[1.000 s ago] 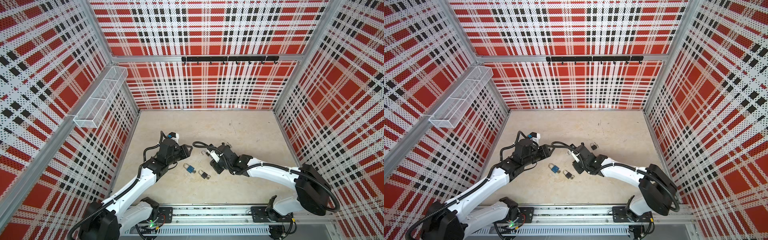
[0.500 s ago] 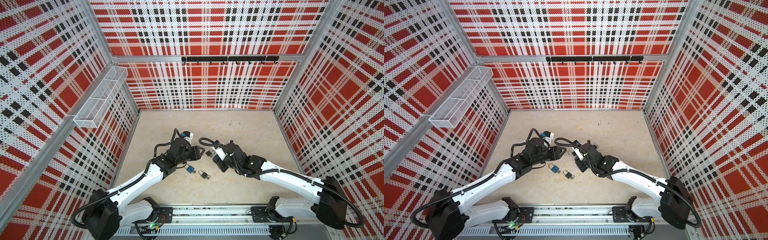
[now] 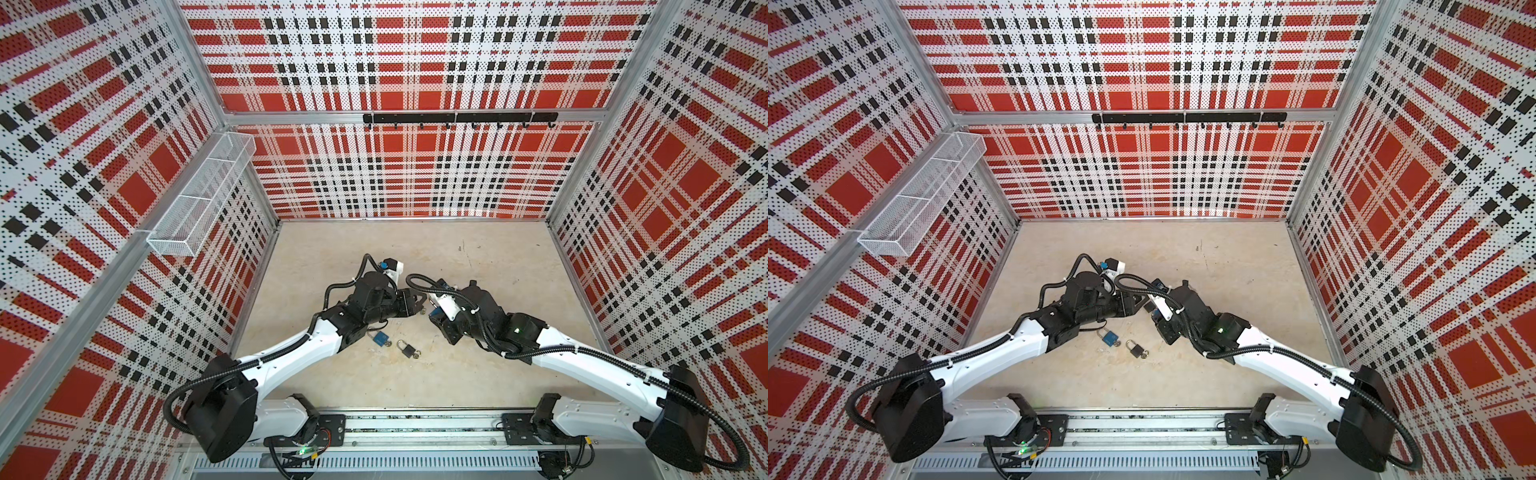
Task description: Lock with the key
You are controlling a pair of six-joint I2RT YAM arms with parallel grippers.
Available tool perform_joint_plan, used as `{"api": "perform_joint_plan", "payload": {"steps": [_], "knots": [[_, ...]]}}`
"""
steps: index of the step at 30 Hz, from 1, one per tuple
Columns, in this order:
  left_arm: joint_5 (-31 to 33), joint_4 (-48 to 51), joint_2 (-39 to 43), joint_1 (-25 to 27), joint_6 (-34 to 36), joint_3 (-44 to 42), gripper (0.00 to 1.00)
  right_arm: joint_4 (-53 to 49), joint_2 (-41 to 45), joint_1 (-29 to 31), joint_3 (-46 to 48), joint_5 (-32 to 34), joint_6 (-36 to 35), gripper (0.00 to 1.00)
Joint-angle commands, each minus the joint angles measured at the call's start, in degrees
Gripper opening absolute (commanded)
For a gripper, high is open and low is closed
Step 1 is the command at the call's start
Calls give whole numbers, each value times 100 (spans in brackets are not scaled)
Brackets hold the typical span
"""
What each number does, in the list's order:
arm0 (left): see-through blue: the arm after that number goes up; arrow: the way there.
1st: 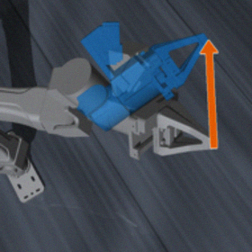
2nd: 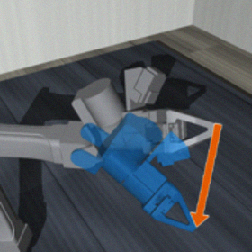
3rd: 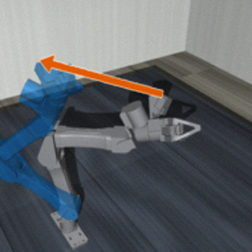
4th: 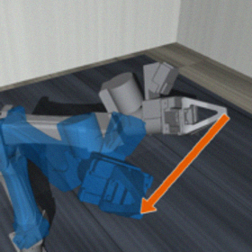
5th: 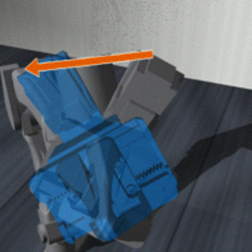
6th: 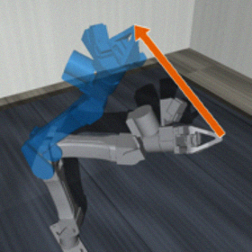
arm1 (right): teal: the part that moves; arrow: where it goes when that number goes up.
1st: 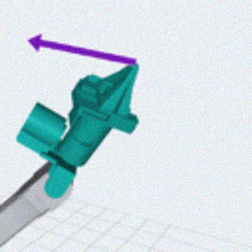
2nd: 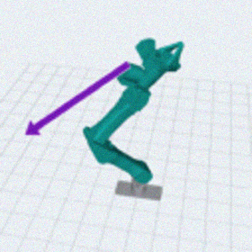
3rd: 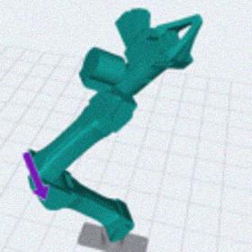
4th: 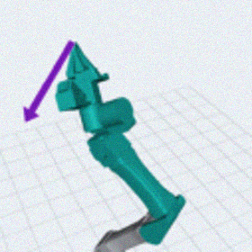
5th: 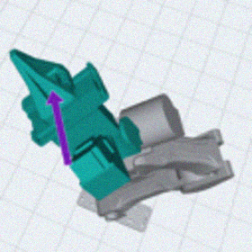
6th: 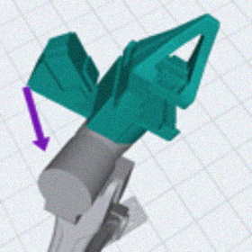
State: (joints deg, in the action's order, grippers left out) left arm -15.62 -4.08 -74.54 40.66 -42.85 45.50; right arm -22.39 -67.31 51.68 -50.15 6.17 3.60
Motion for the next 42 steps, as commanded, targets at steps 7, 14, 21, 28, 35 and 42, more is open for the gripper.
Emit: {"api": "perform_joint_plan", "payload": {"steps": [7,14,21,28,35,42], "knots": [[-343,-796,-375,75,-298,233,41,253,113,25,-188,-71,-65,4],[-499,-984,-581,104,-373,331,38,273,25,18,-223,-92,-61,2],[-593,-1023,-738,148,-391,410,34,280,16,18,-242,-60,-78,2],[-662,-1034,-806,181,-413,423,32,282,51,26,-256,-27,-105,2],[-671,-1042,-803,194,-420,421,25,281,77,22,-267,-3,-131,2],[-653,-1040,-834,209,-399,400,18,274,128,19,-302,2,-139,2]]}}
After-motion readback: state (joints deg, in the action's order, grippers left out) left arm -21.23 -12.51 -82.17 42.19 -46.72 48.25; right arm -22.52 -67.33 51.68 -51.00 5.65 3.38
